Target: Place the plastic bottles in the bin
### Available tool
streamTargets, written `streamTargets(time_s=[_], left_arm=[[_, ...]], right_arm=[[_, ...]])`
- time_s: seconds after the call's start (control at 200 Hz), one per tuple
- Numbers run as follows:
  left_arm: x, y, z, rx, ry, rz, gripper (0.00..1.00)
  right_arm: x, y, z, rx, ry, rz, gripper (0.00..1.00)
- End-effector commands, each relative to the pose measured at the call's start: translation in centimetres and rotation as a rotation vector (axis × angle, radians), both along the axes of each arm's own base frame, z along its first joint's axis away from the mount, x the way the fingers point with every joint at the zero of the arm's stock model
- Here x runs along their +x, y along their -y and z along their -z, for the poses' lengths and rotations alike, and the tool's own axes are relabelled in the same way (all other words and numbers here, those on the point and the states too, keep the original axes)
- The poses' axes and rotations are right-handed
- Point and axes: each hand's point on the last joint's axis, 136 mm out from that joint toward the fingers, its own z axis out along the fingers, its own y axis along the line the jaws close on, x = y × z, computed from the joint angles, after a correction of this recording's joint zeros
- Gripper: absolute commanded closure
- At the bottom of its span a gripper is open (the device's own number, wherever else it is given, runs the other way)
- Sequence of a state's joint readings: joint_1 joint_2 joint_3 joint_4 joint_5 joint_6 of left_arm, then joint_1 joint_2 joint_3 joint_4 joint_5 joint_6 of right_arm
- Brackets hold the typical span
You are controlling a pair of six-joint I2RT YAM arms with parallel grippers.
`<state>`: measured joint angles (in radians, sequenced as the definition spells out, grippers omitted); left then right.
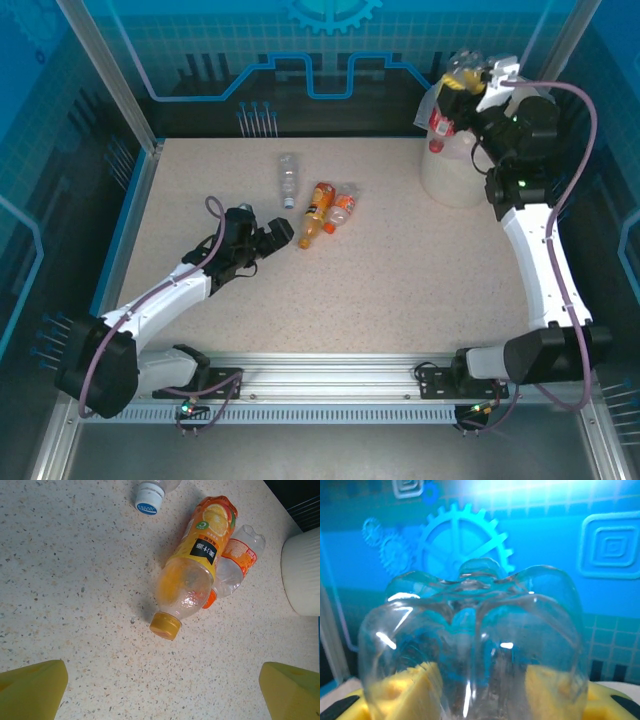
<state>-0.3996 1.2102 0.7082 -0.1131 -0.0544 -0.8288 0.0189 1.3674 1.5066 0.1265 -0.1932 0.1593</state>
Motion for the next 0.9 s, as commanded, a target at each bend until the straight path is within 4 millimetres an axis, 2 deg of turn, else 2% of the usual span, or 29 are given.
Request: streamTargets(time_s=[0.0,0.15,0.235,0.3,0.325,0.39,0.49,0.565,0.79,0.895], left_arm=[[0.3,0.5,-1.5,-0.002,0.040,0.027,0.01],[0.0,0.1,-1.4,0.004,0.042,0.012,0.01],[-0.1,0.0,-1.3,0.003,0.042,0.007,0.01],[-0.1,0.0,-1.2,0.004,0.040,0.007,0.01],[-0.1,0.0,-1.1,0.006,0.038,0.008,0.01],[-0.1,-0.1,-1.1,0.013,0.032,0.006,0.01],[-0.2,-0.2,-1.1,0.025,0.027,0.008,0.01],[-0.1,-0.3,-1.2,0.037,0.028,0.006,0.01],[0.3,0.2,-0.7,0.024,0.010,0.015,0.01],[0.3,0.5,-0.4,0.014,-0.002,0.021,0.01]], right_arm=[[1.4,3.7,-3.5,0.125,0.096,0.146,0.67],[2.8,8.2,-5.5,0.197,0.190,0.341,0.67],[4.2,10.2,-4.9,0.222,0.176,0.415,0.67],[5.5,11.2,-3.5,0.239,0.125,0.447,0.65],[6.3,11.4,-1.9,0.231,0.067,0.458,0.65],[7.3,11.4,0.2,0.196,0.000,0.474,0.65],[8.2,12.6,4.1,0.192,-0.164,0.565,0.66],[8.5,13.1,6.2,0.157,-0.263,0.602,0.65],[10.0,13.0,10.5,0.066,-0.408,0.605,0.62],[11.1,12.8,12.7,0.021,-0.498,0.599,0.56]])
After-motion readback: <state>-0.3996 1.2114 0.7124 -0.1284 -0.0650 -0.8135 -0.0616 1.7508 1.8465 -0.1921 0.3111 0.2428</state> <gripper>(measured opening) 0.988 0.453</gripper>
